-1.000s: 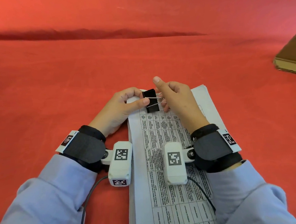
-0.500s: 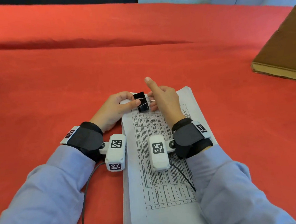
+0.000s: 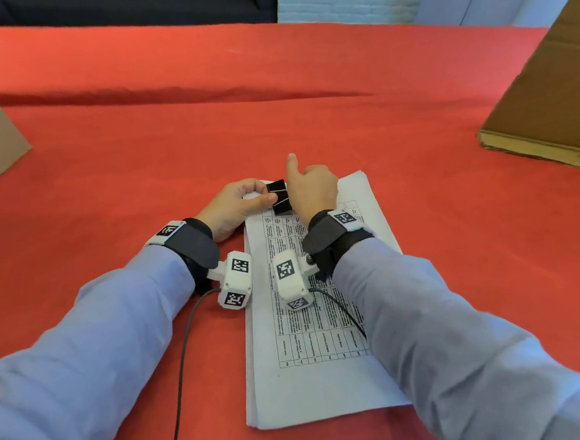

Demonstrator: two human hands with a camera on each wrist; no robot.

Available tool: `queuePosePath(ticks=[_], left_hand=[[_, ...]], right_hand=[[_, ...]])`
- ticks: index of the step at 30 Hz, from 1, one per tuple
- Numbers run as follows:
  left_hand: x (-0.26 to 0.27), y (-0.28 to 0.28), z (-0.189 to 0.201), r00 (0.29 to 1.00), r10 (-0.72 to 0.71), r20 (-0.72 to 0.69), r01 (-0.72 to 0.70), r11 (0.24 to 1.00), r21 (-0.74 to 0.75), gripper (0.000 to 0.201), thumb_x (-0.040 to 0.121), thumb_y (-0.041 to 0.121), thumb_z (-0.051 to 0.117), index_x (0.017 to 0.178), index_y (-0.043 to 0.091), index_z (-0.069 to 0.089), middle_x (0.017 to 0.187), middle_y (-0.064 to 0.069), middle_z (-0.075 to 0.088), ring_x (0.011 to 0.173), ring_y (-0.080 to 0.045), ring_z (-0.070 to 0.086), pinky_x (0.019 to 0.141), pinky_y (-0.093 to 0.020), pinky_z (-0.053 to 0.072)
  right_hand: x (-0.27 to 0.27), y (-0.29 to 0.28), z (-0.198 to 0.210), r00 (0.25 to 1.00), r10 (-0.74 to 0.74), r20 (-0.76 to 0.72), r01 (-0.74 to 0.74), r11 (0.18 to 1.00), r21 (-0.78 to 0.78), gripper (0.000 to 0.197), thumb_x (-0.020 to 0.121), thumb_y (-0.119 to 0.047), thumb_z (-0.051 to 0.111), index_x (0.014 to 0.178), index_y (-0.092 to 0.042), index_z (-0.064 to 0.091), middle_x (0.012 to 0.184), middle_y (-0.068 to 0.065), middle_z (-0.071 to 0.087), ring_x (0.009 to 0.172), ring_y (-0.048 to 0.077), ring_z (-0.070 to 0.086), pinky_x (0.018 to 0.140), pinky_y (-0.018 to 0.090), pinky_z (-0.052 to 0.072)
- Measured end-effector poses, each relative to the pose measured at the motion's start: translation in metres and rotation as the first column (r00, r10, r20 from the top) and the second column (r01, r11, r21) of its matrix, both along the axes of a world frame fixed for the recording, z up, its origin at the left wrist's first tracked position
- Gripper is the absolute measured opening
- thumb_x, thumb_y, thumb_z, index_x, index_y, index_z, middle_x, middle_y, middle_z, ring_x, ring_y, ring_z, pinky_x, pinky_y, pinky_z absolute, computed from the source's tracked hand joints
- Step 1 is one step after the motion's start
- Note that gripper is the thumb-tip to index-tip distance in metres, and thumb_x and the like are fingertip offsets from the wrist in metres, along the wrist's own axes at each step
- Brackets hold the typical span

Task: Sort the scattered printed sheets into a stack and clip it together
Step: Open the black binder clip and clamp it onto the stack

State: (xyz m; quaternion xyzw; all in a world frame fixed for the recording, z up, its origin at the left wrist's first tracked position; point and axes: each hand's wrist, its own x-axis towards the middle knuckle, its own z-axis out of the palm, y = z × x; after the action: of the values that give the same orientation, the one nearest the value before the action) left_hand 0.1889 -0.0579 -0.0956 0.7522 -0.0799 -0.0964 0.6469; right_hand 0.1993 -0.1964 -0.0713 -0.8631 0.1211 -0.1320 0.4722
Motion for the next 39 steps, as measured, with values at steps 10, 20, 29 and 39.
queuePosePath(ticks=[10, 20, 29, 39], left_hand=[[0.001, -0.001, -0.002, 0.999, -0.016, -0.031, 0.014, 0.998, -0.063, 0.020, 0.089, 0.006, 0.059, 0.071, 0.012, 0.052, 0.060, 0.011, 0.067, 0.054, -0.004, 0.061, 0.054, -0.019, 0.050], [0.004, 0.001, -0.006, 1.000, 0.005, -0.024, -0.005, 0.999, -0.037, 0.018, 0.085, 0.011, 0.065, 0.072, 0.017, 0.055, 0.069, 0.000, 0.064, 0.059, -0.012, 0.059, 0.058, -0.024, 0.050], [0.003, -0.001, -0.004, 1.000, 0.008, -0.029, -0.009, 0.998, -0.061, 0.013, 0.084, 0.009, 0.065, 0.075, 0.016, 0.058, 0.073, 0.002, 0.065, 0.062, -0.009, 0.062, 0.063, -0.022, 0.051], [0.001, -0.006, 0.005, 0.929, 0.111, -0.354, -0.231, 0.920, -0.317, 0.061, 0.085, -0.012, 0.054, 0.136, 0.017, 0.035, 0.096, -0.012, 0.063, 0.078, -0.022, 0.065, 0.058, -0.030, 0.060]], right_hand=[[-0.002, -0.002, -0.002, 0.991, 0.007, -0.132, 0.003, 0.997, 0.079, 0.052, 0.084, -0.058, 0.049, 0.063, -0.011, 0.051, 0.067, 0.004, 0.056, 0.070, 0.028, 0.054, 0.060, 0.030, 0.033], [0.005, 0.000, 0.004, 0.982, -0.014, -0.189, 0.011, 1.000, -0.015, 0.041, 0.088, -0.046, 0.048, 0.081, -0.007, 0.059, 0.079, 0.007, 0.059, 0.074, 0.028, 0.053, 0.063, 0.029, 0.036], [0.007, -0.002, -0.001, 0.984, -0.042, -0.170, 0.036, 0.998, -0.041, 0.029, 0.089, -0.028, 0.045, 0.075, -0.005, 0.056, 0.081, 0.011, 0.061, 0.072, 0.030, 0.050, 0.057, 0.027, 0.029], [0.011, -0.014, -0.002, 0.977, -0.058, -0.205, 0.087, 0.988, 0.131, 0.043, 0.094, -0.028, 0.038, 0.098, 0.005, 0.065, 0.108, 0.023, 0.066, 0.083, 0.031, 0.047, 0.070, 0.031, 0.033]])
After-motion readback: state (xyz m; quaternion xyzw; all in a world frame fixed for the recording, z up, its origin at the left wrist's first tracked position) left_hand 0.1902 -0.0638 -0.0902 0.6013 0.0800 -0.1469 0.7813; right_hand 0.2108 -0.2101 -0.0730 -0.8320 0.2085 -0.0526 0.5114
